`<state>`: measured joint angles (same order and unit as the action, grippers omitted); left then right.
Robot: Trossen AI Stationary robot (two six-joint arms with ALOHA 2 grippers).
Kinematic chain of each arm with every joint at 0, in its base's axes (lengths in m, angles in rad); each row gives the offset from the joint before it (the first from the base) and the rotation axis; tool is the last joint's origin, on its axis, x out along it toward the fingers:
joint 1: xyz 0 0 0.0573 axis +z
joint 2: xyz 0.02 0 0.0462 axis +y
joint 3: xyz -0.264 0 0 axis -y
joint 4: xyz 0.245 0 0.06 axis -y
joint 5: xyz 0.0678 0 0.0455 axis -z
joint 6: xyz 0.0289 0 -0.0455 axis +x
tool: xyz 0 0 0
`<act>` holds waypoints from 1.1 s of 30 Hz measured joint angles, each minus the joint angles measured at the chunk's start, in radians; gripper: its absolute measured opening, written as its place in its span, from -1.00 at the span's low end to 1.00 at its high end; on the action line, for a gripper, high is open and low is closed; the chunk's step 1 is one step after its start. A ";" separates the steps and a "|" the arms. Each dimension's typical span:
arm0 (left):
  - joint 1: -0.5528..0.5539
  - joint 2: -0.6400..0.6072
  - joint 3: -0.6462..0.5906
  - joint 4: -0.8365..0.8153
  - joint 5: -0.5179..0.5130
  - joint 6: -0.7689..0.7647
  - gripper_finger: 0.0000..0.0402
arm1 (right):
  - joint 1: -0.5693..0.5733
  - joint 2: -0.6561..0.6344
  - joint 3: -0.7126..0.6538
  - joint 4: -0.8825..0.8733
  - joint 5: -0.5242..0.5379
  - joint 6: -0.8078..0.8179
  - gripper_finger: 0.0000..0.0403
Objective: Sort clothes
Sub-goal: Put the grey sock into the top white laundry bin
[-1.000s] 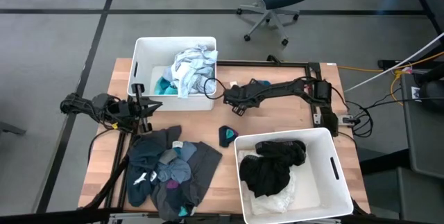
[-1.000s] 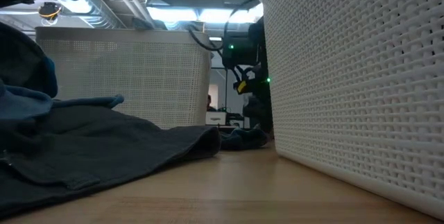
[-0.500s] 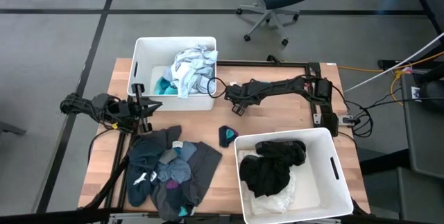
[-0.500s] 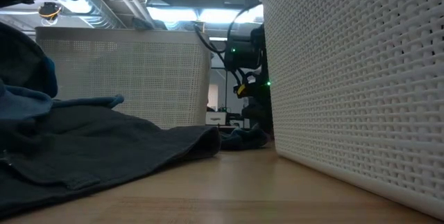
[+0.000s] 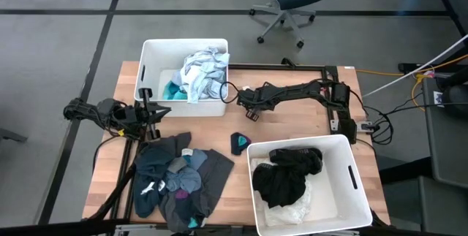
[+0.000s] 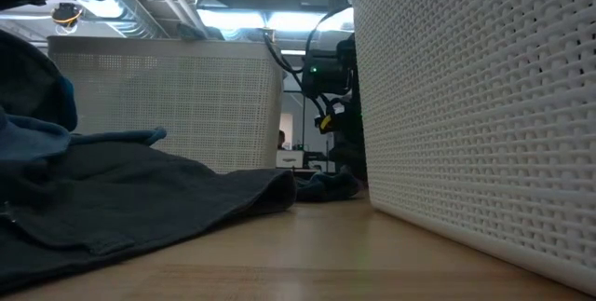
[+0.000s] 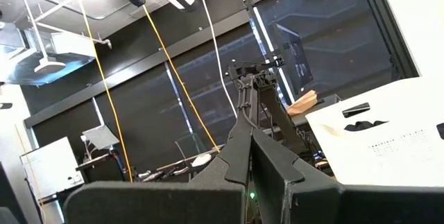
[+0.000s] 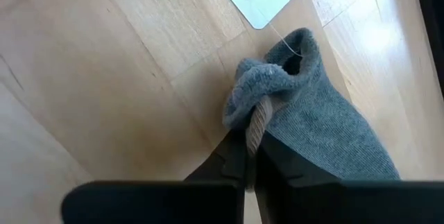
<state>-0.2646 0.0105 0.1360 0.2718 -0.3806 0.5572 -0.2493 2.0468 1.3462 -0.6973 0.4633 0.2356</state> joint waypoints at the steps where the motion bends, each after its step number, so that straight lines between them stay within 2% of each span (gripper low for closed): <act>1: 0.000 0.000 0.000 0.000 0.000 0.000 -0.97 | 0.000 0.000 0.000 0.000 0.000 0.000 -0.95; 8: 0.000 0.000 0.000 0.000 0.000 0.000 -0.97 | 0.008 -0.041 0.000 -0.036 0.026 -0.008 -0.93; 18: 0.000 0.000 0.000 0.001 0.000 0.000 -0.97 | 0.097 -0.210 0.020 -0.037 0.023 -0.004 -0.95; 26: 0.000 0.000 0.000 0.001 0.000 0.000 -0.97 | 0.205 -0.303 0.120 -0.040 0.025 -0.005 -0.92; 33: 0.000 0.000 0.000 0.000 0.000 0.000 -0.97 | 0.296 -0.323 0.239 -0.102 0.031 -0.005 -0.92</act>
<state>-0.2646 0.0105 0.1360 0.2722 -0.3809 0.5573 0.0465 1.7233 1.5856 -0.7994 0.4943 0.2303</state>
